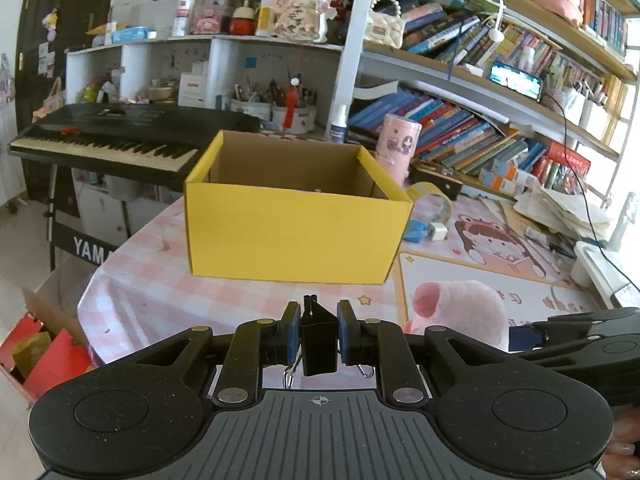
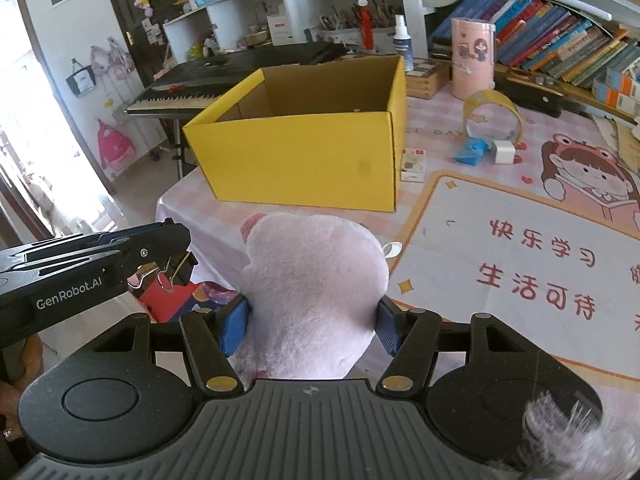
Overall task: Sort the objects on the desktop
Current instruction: 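Carry the plush pig and binder clip in both tools over the yellow box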
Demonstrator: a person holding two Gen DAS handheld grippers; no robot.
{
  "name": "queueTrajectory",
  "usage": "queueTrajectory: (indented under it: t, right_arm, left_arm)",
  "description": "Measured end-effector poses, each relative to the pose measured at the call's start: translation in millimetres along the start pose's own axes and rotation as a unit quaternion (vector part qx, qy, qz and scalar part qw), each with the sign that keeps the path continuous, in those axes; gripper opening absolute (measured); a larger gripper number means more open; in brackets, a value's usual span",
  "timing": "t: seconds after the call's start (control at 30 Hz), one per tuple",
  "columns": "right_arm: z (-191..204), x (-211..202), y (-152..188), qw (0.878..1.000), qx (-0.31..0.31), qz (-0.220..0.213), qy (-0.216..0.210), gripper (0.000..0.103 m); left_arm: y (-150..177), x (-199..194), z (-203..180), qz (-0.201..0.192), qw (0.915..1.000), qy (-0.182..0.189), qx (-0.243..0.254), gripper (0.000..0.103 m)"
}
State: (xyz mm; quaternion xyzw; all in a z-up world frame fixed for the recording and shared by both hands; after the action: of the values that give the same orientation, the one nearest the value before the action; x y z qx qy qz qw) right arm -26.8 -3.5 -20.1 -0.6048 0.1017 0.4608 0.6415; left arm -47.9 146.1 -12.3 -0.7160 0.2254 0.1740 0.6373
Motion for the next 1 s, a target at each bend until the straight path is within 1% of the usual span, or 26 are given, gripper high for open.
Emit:
queueTrajectory:
  t: [0.23,0.4,0.53,0.77,1.0]
  right_arm:
    - [9,6,-10,1.0,-0.014,-0.003,-0.008,0.061]
    - [12,9,-23,1.0,-0.022,-0.01,-0.012,0.061]
    - [12,10,-41,0.999,-0.029,-0.022,-0.016,0.061]
    - [9,10,-84,0.997,-0.044,-0.062,-0.031,0.061]
    - [3,22,-138,0.993,-0.06,-0.092,-0.049,0.061]
  left_arm:
    - [-9,0,9,-0.01,0.9999,-0.007,0.002,0.018]
    - [-24,2,14,-0.024,0.9996,-0.013,0.005,0.018]
    - [-40,7,16,-0.039,0.9991,-0.017,0.008,0.018]
    - [-75,23,18,-0.067,0.9972,-0.03,0.016,0.018]
    - [-109,49,23,-0.087,0.9951,-0.045,0.014,0.018]
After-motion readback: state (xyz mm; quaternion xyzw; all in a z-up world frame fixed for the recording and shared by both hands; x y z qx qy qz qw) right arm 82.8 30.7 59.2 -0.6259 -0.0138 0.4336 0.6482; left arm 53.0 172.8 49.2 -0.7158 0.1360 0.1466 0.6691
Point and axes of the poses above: each gripper's, at about its wrist camera, not at the fingertips, and x roughly the way its jaws point, z to its left, y to its underside, the point moved 6 cm from there along x, roughly the way its jaws point, and after that the axes turned 3 degrees about x, right-handed, at the moved point
